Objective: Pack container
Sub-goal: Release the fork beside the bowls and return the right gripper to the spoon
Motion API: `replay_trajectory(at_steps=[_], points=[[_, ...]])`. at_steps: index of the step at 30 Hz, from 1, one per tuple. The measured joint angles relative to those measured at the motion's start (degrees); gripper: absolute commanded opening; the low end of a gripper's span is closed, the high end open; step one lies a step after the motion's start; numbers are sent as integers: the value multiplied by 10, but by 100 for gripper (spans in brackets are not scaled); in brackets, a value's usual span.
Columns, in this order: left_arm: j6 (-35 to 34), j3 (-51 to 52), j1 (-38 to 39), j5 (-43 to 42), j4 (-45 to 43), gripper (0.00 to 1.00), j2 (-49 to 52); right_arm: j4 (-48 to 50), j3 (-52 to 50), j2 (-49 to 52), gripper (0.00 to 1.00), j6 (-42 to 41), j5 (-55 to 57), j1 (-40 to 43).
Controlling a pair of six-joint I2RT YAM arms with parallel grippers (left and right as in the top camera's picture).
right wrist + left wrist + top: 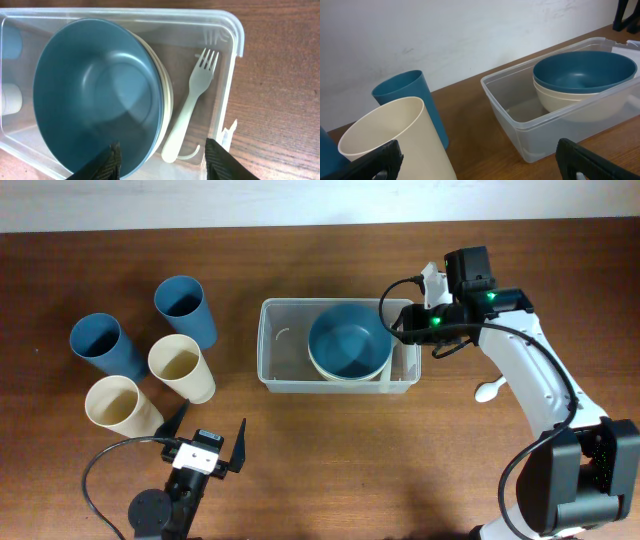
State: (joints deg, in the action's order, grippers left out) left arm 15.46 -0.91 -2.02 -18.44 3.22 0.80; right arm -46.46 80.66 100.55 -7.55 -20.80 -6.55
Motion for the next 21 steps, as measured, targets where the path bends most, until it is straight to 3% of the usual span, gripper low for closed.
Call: replay_trajectory(at_steps=[10,15,21], points=[[0,0,0,0,0,100,0,-90,86,0,50,-22,17,35],[0,0,0,0,0,100,0,-153,100,0,50,-111,89,106],[0,0,0,0,0,100,0,-160,70,0,51,-200,153,179]])
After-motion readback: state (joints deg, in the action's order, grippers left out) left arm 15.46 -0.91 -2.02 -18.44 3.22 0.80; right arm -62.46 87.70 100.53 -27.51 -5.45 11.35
